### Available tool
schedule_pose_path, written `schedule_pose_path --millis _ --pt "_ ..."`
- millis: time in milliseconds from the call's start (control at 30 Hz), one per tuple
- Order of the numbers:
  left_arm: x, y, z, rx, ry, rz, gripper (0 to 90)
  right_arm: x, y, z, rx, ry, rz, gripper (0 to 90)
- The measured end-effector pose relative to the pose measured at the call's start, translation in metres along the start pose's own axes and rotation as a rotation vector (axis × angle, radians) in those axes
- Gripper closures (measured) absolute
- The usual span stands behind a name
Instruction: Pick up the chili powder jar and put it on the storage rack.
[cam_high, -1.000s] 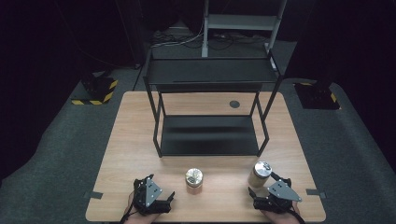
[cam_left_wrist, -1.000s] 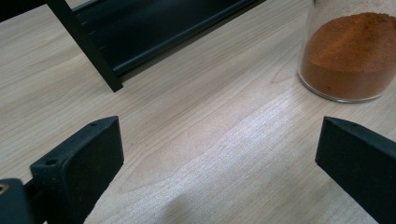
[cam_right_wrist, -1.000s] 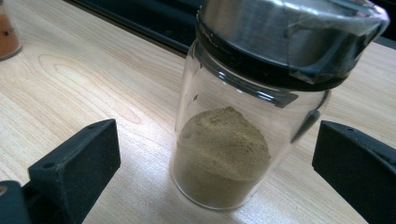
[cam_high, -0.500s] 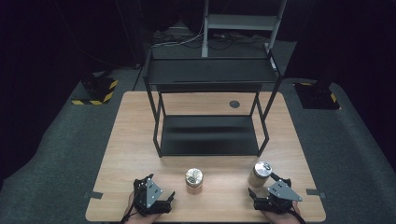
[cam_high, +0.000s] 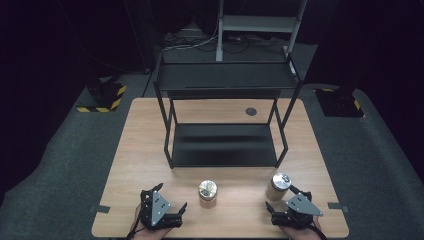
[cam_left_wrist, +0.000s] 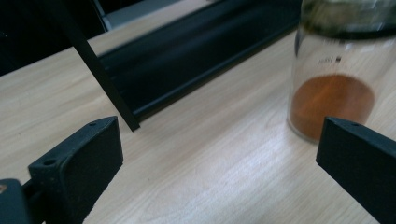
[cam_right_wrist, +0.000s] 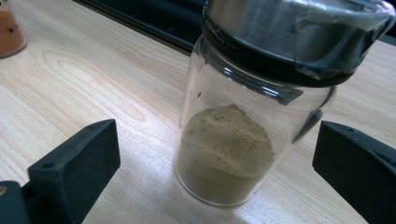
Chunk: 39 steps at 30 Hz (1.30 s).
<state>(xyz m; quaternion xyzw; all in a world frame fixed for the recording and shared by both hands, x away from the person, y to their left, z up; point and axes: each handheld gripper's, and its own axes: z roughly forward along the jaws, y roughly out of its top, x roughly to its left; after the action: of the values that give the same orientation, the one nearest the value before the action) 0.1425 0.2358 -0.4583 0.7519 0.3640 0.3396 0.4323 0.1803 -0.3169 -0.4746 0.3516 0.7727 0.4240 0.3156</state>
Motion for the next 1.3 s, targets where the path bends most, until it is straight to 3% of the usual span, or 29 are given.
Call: schedule_pose_path --millis 300,600,933,1300 --pt "0.001 0.005 -0.006 -0.035 -0.014 -0.02 0.8 0.0 0.0 0.0 -0.002 0.001 -0.002 0.1" --pt "-0.001 0.012 -0.004 -0.072 -0.057 -0.043 0.8 -0.001 0.0 0.0 -0.003 0.004 -0.002 0.0" --pt "-0.004 0.021 0.002 -0.118 -0.122 -0.016 0.6 -0.002 -0.001 0.0 -0.004 0.007 0.01 0.0" --pt "-0.007 0.032 0.014 -0.135 -0.161 -0.016 0.5 -0.003 -0.002 -0.001 -0.011 0.015 0.008 0.0"
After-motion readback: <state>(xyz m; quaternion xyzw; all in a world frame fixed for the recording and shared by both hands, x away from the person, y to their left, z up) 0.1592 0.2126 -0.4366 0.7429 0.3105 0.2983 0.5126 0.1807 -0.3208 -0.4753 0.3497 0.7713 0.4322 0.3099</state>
